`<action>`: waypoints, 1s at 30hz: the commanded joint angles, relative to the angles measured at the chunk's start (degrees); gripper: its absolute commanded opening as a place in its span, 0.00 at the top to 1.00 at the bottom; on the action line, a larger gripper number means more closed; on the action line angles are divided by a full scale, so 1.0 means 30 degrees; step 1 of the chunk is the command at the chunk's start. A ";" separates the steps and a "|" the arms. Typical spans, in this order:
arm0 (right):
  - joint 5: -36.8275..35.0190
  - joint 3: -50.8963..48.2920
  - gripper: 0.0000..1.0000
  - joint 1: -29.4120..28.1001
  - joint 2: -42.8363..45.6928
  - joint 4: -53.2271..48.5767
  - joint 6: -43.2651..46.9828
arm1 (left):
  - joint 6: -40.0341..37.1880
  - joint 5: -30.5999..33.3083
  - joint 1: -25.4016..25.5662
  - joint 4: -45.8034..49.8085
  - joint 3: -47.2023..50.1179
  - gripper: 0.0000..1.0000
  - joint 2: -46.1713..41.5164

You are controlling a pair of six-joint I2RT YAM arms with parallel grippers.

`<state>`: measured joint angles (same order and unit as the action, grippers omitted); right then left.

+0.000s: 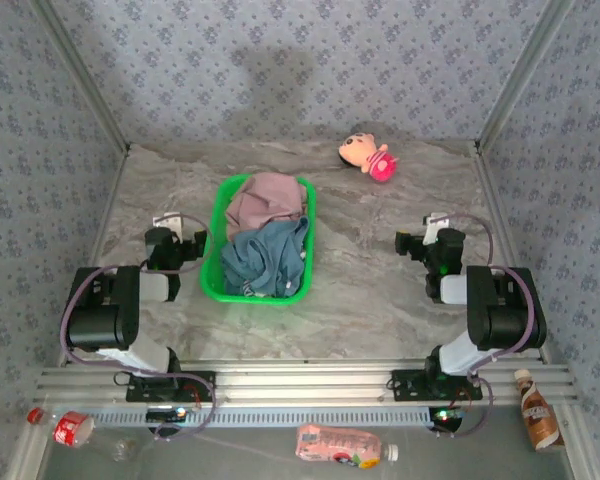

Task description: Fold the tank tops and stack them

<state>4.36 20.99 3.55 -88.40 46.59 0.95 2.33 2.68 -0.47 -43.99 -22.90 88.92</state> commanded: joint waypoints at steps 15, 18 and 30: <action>0.0024 0.0324 0.00 -0.0012 0.0228 0.0438 0.0181 | -0.0305 0.0199 -0.0086 -0.0785 -0.0337 0.00 -0.0288; -0.0004 0.0327 0.00 -0.0032 0.0229 0.0437 0.0152 | -0.0275 0.0162 -0.0078 -0.0804 -0.0322 0.00 -0.0311; 0.0562 0.1881 0.00 -0.0038 0.6015 -0.5761 -0.0049 | 0.0422 0.0905 0.0946 1.2064 -0.5987 0.01 -0.5235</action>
<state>4.40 23.77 3.57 -75.31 35.90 0.93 1.56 4.86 1.54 -23.09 -34.37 78.00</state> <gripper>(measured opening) 0.999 0.995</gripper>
